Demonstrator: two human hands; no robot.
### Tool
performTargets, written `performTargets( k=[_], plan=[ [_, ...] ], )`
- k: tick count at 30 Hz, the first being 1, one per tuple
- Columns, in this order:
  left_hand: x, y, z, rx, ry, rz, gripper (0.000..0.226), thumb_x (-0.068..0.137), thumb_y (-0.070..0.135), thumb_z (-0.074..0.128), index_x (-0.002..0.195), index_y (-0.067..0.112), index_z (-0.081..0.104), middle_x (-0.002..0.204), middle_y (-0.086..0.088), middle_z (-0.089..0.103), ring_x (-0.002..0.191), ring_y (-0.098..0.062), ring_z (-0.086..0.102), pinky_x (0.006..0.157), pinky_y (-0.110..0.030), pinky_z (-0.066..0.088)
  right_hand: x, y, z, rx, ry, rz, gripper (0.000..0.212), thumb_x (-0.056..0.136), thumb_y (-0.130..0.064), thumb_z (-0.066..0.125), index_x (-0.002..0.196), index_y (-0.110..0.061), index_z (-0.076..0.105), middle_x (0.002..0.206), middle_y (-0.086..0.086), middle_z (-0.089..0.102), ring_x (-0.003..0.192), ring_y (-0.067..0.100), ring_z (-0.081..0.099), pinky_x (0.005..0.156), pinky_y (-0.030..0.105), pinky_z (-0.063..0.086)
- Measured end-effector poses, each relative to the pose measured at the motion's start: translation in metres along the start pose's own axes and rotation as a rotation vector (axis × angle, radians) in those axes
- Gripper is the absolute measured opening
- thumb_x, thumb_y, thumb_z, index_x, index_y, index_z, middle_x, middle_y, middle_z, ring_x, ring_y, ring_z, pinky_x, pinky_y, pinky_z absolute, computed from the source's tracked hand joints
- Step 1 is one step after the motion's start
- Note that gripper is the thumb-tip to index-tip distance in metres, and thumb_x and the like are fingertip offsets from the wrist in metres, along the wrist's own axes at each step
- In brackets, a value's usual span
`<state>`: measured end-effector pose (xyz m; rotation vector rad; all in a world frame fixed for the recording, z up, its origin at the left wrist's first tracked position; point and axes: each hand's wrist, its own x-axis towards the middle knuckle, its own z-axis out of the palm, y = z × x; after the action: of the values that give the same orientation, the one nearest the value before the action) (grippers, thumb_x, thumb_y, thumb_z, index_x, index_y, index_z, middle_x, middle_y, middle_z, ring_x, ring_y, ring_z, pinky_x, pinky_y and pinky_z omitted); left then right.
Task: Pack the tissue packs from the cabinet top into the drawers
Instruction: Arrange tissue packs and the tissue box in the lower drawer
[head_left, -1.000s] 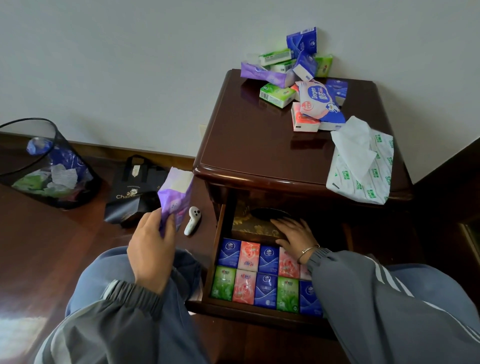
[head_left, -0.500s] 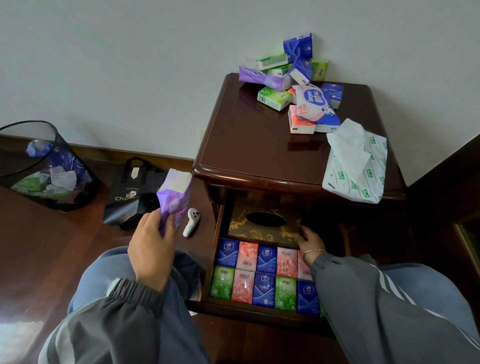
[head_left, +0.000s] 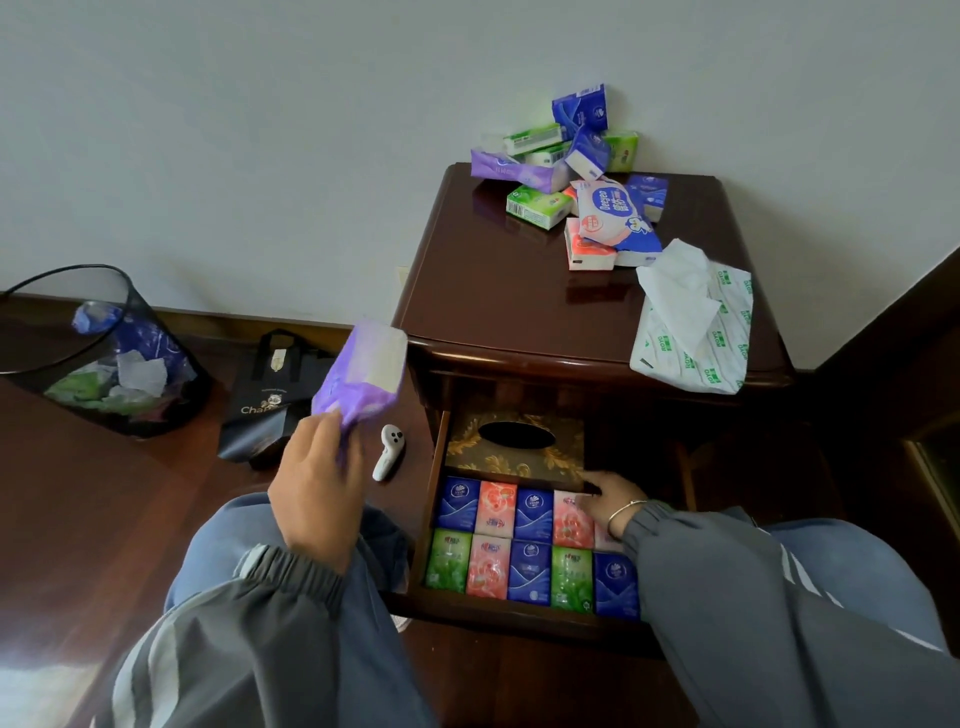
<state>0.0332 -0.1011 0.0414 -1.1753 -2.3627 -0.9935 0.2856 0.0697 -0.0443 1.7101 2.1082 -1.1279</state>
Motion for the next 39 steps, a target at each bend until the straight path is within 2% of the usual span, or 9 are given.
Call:
performTargets(
  k=[4, 7, 10, 18, 25, 29, 32, 36, 39],
  plan=[
    [-0.011, 0.007, -0.005, -0.054, 0.033, 0.479, 0.024, 0.092, 0.019, 0.051, 0.102, 0.001, 0.062, 0.097, -0.017, 0.069, 0.091, -0.025, 0.053, 0.074, -0.032, 0.042, -0.045, -0.014, -0.023, 0.352, -0.055, -0.18, 0.02, 0.091, -0.035, 0.055, 0.102, -0.024, 0.067, 0.115, 0.001, 0.067, 0.102, 0.014, 0.063, 0.087, 0.028, 0.049],
    [-0.022, 0.019, -0.006, -0.082, -0.1, 0.784, 0.028, 0.086, 0.013, 0.055, 0.113, 0.006, 0.055, 0.1, -0.015, 0.071, 0.093, -0.026, 0.058, 0.078, -0.032, 0.045, -0.079, -0.028, -0.053, 0.792, -0.235, -0.135, 0.036, 0.09, -0.051, 0.047, 0.095, -0.023, 0.069, 0.099, 0.003, 0.074, 0.086, 0.015, 0.071, 0.074, 0.028, 0.053],
    [-0.034, 0.034, -0.007, -0.057, -0.265, 1.024, 0.034, 0.082, 0.013, 0.052, 0.114, 0.006, 0.058, 0.1, -0.011, 0.073, 0.086, -0.024, 0.069, 0.076, -0.031, 0.054, -0.096, -0.027, -0.071, 0.916, -0.298, -0.055, 0.046, 0.088, -0.056, 0.047, 0.097, -0.016, 0.067, 0.092, 0.01, 0.074, 0.076, 0.019, 0.071, 0.058, 0.025, 0.055],
    [-0.054, 0.051, -0.006, -0.108, -0.445, 1.27, 0.055, 0.102, 0.019, 0.024, 0.101, 0.007, 0.077, 0.096, -0.006, 0.075, 0.084, -0.02, 0.072, 0.076, -0.029, 0.057, -0.109, 0.009, -0.047, 0.767, -0.374, 0.066, 0.024, 0.088, -0.037, 0.06, 0.1, -0.016, 0.062, 0.078, 0.002, 0.071, 0.061, 0.01, 0.067, 0.046, 0.018, 0.048],
    [-0.07, 0.049, 0.011, -0.087, -0.546, 1.308, 0.038, 0.099, 0.016, 0.038, 0.107, 0.013, 0.075, 0.102, -0.002, 0.073, 0.09, -0.017, 0.07, 0.084, -0.03, 0.057, -0.106, 0.03, -0.01, 0.845, -0.37, 0.251, 0.01, 0.086, -0.01, 0.061, 0.077, -0.013, 0.056, 0.053, 0.0, 0.067, 0.049, 0.01, 0.066, 0.038, 0.017, 0.044],
    [-0.065, 0.05, 0.026, 0.043, -0.551, 1.156, 0.039, 0.075, 0.019, 0.062, 0.113, 0.013, 0.071, 0.11, -0.004, 0.072, 0.098, -0.02, 0.07, 0.088, -0.036, 0.056, -0.102, 0.045, -0.005, 1.105, -0.195, 0.372, 0.013, 0.085, 0.002, 0.06, 0.073, -0.004, 0.057, 0.05, 0.009, 0.062, 0.039, 0.014, 0.061, 0.036, 0.02, 0.049],
    [-0.061, 0.042, 0.036, 0.143, -0.615, 0.708, 0.065, 0.057, 0.013, 0.086, 0.119, 0.008, 0.066, 0.112, -0.009, 0.069, 0.101, -0.027, 0.068, 0.086, -0.04, 0.056, -0.099, 0.061, -0.015, 1.287, -0.067, 0.466, 0.018, 0.088, 0.004, 0.053, 0.07, 0.0, 0.053, 0.056, 0.013, 0.059, 0.045, 0.021, 0.06, 0.032, 0.022, 0.048],
    [-0.065, 0.011, 0.05, 0.254, -0.828, 0.035, 0.065, 0.086, 0.023, 0.06, 0.144, 0.008, 0.037, 0.139, -0.012, 0.047, 0.124, -0.03, 0.049, 0.103, -0.038, 0.04, -0.093, 0.073, -0.017, 1.369, 0.032, 0.54, 0.023, 0.091, 0.006, 0.046, 0.069, 0.001, 0.048, 0.069, 0.015, 0.053, 0.048, 0.022, 0.058, 0.028, 0.021, 0.044],
    [-0.069, 0.0, 0.056, 0.19, -0.961, -0.366, 0.052, 0.091, 0.024, 0.054, 0.134, -0.001, 0.038, 0.136, -0.022, 0.045, 0.123, -0.039, 0.047, 0.101, -0.04, 0.04, -0.082, 0.068, -0.014, 1.401, 0.079, 0.551, 0.023, 0.092, 0.008, 0.044, 0.07, 0.0, 0.046, 0.051, 0.013, 0.056, 0.043, 0.023, 0.056, 0.026, 0.02, 0.041]
  ],
)
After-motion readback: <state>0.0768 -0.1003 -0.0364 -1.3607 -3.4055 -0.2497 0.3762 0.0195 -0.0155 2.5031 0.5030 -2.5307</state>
